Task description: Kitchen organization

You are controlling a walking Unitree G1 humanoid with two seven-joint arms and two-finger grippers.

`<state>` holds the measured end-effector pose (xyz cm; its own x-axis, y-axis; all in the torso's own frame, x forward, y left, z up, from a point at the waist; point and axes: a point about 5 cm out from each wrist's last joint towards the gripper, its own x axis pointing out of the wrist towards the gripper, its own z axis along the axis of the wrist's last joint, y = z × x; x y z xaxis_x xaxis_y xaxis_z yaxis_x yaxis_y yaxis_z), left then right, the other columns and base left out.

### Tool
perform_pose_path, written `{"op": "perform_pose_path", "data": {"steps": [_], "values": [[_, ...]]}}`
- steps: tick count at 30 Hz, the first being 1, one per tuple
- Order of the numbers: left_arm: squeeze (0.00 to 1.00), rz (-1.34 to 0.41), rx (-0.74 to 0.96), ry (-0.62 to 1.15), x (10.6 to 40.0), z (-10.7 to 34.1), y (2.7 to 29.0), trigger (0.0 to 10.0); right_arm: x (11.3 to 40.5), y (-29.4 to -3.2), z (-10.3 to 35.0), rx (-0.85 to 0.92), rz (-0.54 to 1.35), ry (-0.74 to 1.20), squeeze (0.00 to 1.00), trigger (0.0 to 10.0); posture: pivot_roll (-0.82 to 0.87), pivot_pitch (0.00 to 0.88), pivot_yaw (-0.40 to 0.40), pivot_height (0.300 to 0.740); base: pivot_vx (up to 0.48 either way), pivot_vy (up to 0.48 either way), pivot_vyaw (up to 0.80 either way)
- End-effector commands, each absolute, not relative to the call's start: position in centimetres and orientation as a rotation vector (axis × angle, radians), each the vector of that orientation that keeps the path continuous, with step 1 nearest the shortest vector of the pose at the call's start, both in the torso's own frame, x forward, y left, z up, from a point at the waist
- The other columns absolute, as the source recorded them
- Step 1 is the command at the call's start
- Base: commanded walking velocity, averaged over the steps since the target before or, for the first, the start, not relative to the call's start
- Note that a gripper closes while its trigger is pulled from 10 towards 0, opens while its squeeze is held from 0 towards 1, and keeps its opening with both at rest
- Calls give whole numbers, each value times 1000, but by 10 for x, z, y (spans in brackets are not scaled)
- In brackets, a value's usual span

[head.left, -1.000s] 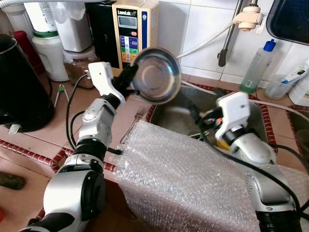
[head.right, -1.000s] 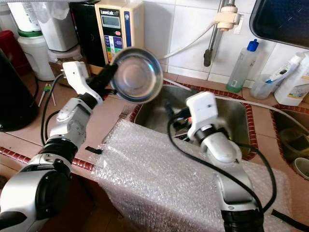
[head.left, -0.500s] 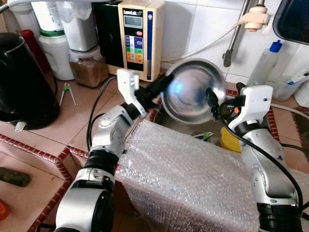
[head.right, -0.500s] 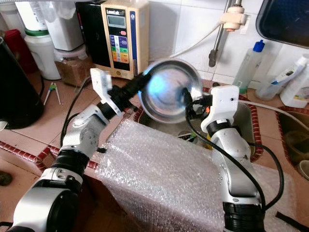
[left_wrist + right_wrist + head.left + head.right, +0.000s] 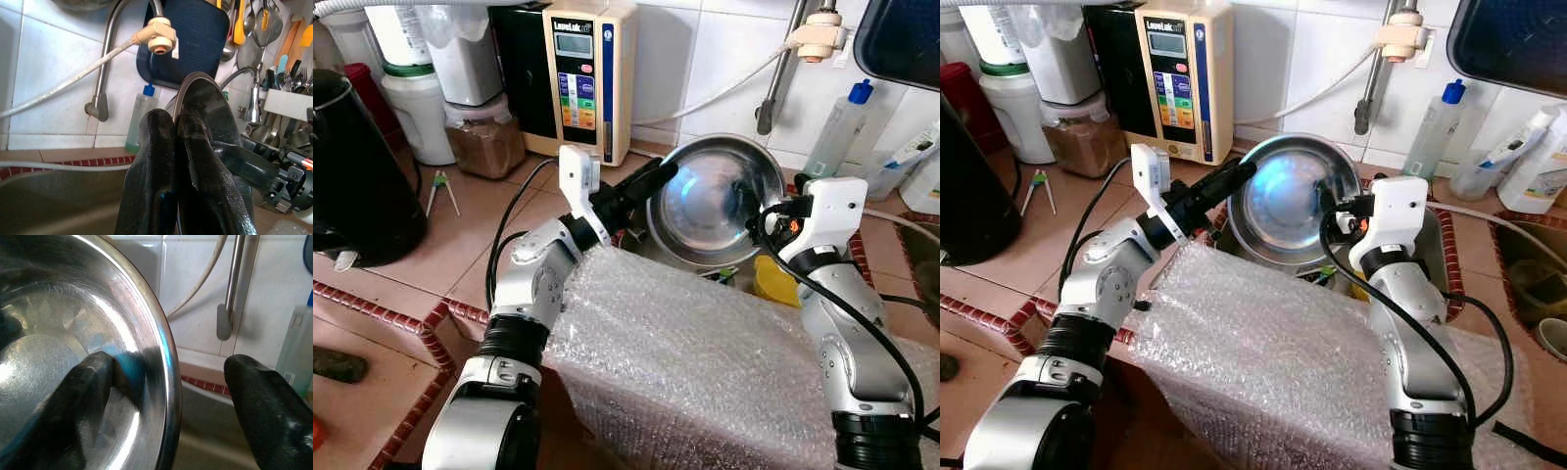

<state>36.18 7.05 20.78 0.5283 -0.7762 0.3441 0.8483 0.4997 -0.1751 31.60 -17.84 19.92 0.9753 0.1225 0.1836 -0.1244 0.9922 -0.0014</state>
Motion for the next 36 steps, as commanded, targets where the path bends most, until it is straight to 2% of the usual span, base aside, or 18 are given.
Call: {"op": "perform_pose_path", "data": {"steps": [1, 7, 17, 36], "values": [[0, -1030, -335, -266, 361, 220, 69, 0, 319, -181, 199, 35, 129, -161, 0, 0, 29, 0, 21, 740, 0, 0, 0], [0, -1132, -288, -233, 357, 225, 64, 0, 324, -179, 199, 52, 182, -123, 0, 0, 33, 0, 26, 740, 0, 0, 0], [0, -1187, -260, -215, 355, 226, 53, 0, 323, -168, 188, 139, 265, -19, 0, 0, 31, 0, 31, 740, 0, 0, 0], [0, -1227, -213, -161, 346, 206, 52, 0, 309, -173, 172, 223, 196, 37, 0, 0, 21, 0, 29, 740, 0, 0, 0]]}}
